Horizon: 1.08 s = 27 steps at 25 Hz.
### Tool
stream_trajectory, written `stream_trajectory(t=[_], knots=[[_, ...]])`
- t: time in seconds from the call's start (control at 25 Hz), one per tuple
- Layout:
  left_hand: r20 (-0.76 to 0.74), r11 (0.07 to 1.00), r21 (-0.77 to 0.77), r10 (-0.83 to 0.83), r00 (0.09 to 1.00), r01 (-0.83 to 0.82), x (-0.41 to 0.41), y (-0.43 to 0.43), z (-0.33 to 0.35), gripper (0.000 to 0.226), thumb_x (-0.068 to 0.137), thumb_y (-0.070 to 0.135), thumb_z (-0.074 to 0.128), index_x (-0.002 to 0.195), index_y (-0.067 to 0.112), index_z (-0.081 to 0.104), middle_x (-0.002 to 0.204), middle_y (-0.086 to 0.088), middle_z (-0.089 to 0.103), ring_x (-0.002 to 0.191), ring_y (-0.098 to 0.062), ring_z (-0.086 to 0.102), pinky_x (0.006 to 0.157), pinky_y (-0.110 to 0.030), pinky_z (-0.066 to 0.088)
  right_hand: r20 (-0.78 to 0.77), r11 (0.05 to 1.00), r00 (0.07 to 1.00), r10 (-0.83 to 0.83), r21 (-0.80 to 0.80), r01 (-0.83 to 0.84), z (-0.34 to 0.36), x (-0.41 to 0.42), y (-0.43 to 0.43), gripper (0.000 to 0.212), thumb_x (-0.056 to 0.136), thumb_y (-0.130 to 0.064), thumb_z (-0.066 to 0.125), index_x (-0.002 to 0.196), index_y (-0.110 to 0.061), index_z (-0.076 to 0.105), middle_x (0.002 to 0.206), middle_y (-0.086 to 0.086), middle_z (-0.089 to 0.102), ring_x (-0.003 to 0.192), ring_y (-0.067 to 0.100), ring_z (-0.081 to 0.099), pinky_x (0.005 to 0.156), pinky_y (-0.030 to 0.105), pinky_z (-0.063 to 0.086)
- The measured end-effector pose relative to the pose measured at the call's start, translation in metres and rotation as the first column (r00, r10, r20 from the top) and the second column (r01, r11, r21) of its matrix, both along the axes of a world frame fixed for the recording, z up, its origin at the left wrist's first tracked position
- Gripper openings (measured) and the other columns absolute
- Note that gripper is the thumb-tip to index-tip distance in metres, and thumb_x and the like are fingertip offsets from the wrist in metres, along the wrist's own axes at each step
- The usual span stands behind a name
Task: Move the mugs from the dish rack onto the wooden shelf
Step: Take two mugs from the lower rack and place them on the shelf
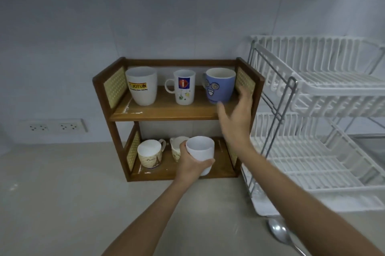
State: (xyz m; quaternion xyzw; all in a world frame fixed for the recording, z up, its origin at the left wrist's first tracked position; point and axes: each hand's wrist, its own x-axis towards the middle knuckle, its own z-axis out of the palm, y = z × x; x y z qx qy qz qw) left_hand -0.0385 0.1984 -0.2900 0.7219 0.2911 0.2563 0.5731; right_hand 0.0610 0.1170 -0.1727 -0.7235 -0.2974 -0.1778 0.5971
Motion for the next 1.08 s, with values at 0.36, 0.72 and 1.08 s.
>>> stream_trajectory(t=[0.36,0.72,1.08], knots=[[-0.054,0.998,0.054,-0.009,0.999,0.012,0.062,-0.007,-0.034,0.097,0.053,0.012,0.09,0.13,0.012,0.031,0.129,-0.01,0.049,0.117,-0.022,0.047,0.095,-0.029,0.041,-0.139,0.555,0.989,0.052,-0.819,-0.145,-0.234,-0.081,-0.101,0.071,0.092,-0.042,0.049,0.147,-0.005,0.024,0.157,0.012,0.022,0.146,0.028,0.014,0.117,0.039,0.005],[-0.053,0.997,0.066,0.039,0.998,-0.036,0.091,0.001,-0.059,0.101,0.051,0.012,0.091,0.131,0.005,0.029,0.133,-0.015,0.048,0.123,-0.028,0.046,0.095,-0.023,0.034,-0.064,0.383,0.997,0.046,-0.921,-0.077,-0.238,-0.072,-0.09,0.082,0.088,-0.06,0.022,0.151,-0.012,0.006,0.161,0.005,0.005,0.147,0.02,-0.002,0.113,0.039,-0.012],[-0.354,0.959,0.092,-0.218,0.909,0.266,0.036,0.01,0.004,0.097,0.082,0.017,0.072,0.149,0.004,0.003,0.155,-0.014,0.023,0.138,-0.026,0.029,0.106,-0.029,0.03,-0.097,0.317,0.992,0.081,-0.941,-0.118,-0.225,-0.067,-0.082,0.082,0.086,-0.067,0.022,0.152,-0.021,0.002,0.161,0.0,-0.001,0.147,0.02,-0.006,0.115,0.039,-0.009]])
